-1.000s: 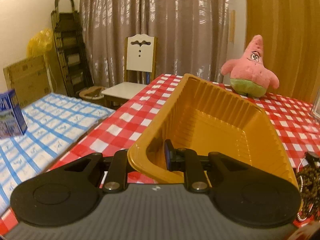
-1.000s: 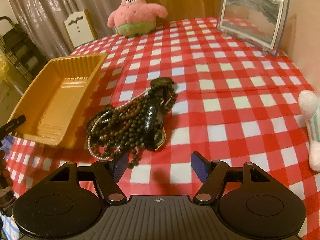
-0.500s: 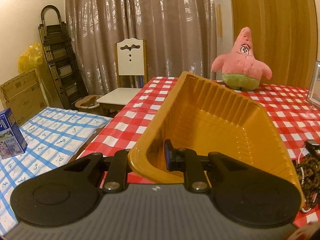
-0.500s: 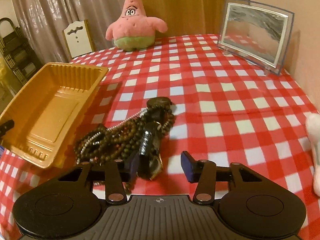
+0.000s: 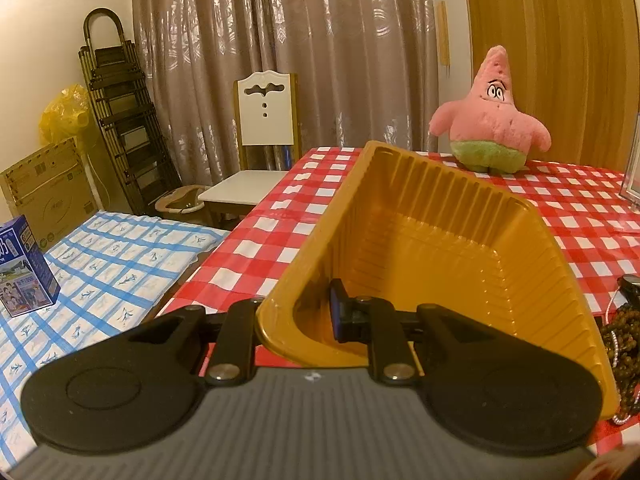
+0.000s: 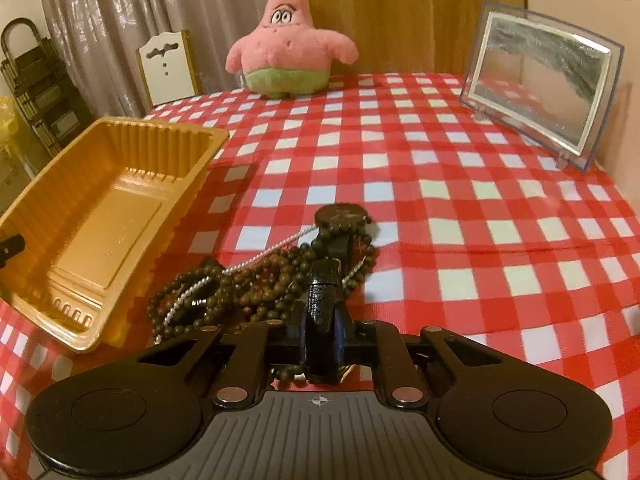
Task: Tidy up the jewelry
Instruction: 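Grasp a black bracelet from the jewelry pile with the right tool, then carry the bracelet into the orange tray and open the right tool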
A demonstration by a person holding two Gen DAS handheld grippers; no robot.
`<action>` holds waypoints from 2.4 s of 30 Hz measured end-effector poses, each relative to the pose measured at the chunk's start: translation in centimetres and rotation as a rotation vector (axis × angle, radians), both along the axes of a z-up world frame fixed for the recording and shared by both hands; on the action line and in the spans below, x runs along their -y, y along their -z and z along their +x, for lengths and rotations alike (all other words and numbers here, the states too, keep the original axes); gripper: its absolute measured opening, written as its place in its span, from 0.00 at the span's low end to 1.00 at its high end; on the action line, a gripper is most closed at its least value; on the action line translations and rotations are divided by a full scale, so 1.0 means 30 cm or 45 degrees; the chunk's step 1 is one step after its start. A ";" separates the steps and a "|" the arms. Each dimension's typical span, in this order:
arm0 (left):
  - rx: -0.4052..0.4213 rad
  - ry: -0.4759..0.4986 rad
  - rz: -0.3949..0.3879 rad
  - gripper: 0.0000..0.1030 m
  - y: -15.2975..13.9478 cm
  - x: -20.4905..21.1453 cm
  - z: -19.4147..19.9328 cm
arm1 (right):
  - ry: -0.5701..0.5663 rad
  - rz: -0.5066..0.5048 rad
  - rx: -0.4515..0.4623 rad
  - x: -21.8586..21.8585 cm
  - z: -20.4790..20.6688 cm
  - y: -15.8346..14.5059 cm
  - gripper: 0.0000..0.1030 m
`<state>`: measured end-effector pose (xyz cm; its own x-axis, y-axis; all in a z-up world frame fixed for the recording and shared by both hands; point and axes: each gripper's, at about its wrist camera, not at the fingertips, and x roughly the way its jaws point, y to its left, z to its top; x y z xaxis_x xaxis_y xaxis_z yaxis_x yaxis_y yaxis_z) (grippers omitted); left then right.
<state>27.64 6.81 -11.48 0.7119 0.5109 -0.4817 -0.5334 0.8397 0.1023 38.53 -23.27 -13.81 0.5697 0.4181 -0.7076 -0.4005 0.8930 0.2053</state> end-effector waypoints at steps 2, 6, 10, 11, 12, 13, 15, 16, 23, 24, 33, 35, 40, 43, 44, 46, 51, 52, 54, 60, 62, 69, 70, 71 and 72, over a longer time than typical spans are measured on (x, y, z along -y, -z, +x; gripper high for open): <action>0.001 0.000 0.002 0.17 -0.001 0.001 -0.001 | 0.016 0.010 0.015 0.011 0.000 -0.028 0.13; -0.002 -0.001 0.007 0.17 -0.002 0.002 -0.001 | 0.012 0.078 0.049 0.030 -0.007 -0.108 0.13; -0.007 -0.002 0.011 0.17 -0.002 0.004 -0.004 | -0.041 0.260 0.035 0.029 -0.013 -0.194 0.13; -0.007 -0.002 0.012 0.17 -0.002 0.005 -0.004 | -0.052 0.301 0.030 0.023 -0.015 -0.208 0.13; -0.007 -0.001 0.014 0.17 -0.001 0.005 -0.004 | -0.061 0.341 0.020 0.016 -0.012 -0.221 0.13; -0.007 0.001 0.018 0.17 -0.002 0.006 -0.006 | -0.070 0.384 0.004 0.009 -0.009 -0.229 0.13; -0.009 0.002 0.022 0.17 -0.004 0.008 -0.009 | -0.085 0.476 -0.041 -0.005 0.001 -0.239 0.13; -0.008 0.002 0.022 0.17 -0.003 0.008 -0.010 | -0.096 0.510 -0.062 -0.017 0.004 -0.238 0.13; -0.013 0.009 0.032 0.17 -0.008 0.013 -0.009 | -0.204 0.596 -0.168 -0.145 0.018 -0.203 0.13; -0.015 0.013 0.034 0.16 -0.008 0.014 -0.009 | -0.221 0.603 -0.186 -0.171 0.019 -0.191 0.13; -0.024 0.030 0.043 0.16 -0.009 0.018 -0.001 | -0.291 0.458 -0.265 -0.349 0.036 -0.057 0.13; -0.023 0.036 0.049 0.16 -0.009 0.020 0.001 | -0.311 0.419 -0.247 -0.365 0.031 -0.053 0.13; -0.022 0.050 0.046 0.16 -0.013 0.009 0.000 | -0.347 0.368 -0.086 -0.345 -0.019 -0.109 0.50; -0.023 0.049 0.040 0.16 -0.013 -0.003 -0.002 | -0.313 0.409 -0.046 -0.272 -0.026 -0.145 0.51; -0.023 0.046 0.040 0.16 -0.014 -0.008 -0.005 | -0.283 0.417 -0.037 -0.241 -0.025 -0.151 0.51; -0.023 0.037 0.042 0.16 -0.016 -0.024 -0.014 | -0.213 0.414 -0.014 -0.178 -0.022 -0.157 0.51; -0.030 0.009 0.042 0.16 -0.019 -0.074 -0.054 | -0.046 0.290 -0.022 -0.028 0.017 -0.124 0.50; -0.032 0.003 0.043 0.16 -0.019 -0.084 -0.062 | -0.037 0.265 -0.028 -0.015 0.016 -0.113 0.50; -0.034 -0.010 0.045 0.16 -0.021 -0.103 -0.077 | -0.038 0.224 -0.029 -0.011 0.002 -0.103 0.50; -0.034 -0.031 0.051 0.16 -0.027 -0.128 -0.099 | -0.244 0.151 -0.016 -0.144 -0.028 -0.086 0.31; -0.032 -0.033 0.051 0.16 -0.027 -0.133 -0.103 | -0.334 0.115 0.003 -0.210 -0.040 -0.071 0.30; -0.030 -0.036 0.038 0.16 -0.023 -0.141 -0.104 | -0.675 -0.103 0.094 -0.425 -0.001 0.005 0.21; -0.030 -0.034 0.039 0.16 -0.022 -0.141 -0.101 | -0.727 -0.143 0.109 -0.442 0.008 0.016 0.21; -0.030 -0.032 0.041 0.16 -0.021 -0.137 -0.097 | -0.784 -0.184 0.112 -0.452 0.023 0.031 0.21; -0.028 -0.030 0.041 0.16 -0.021 -0.137 -0.097 | -0.836 -0.224 0.108 -0.463 0.032 0.047 0.21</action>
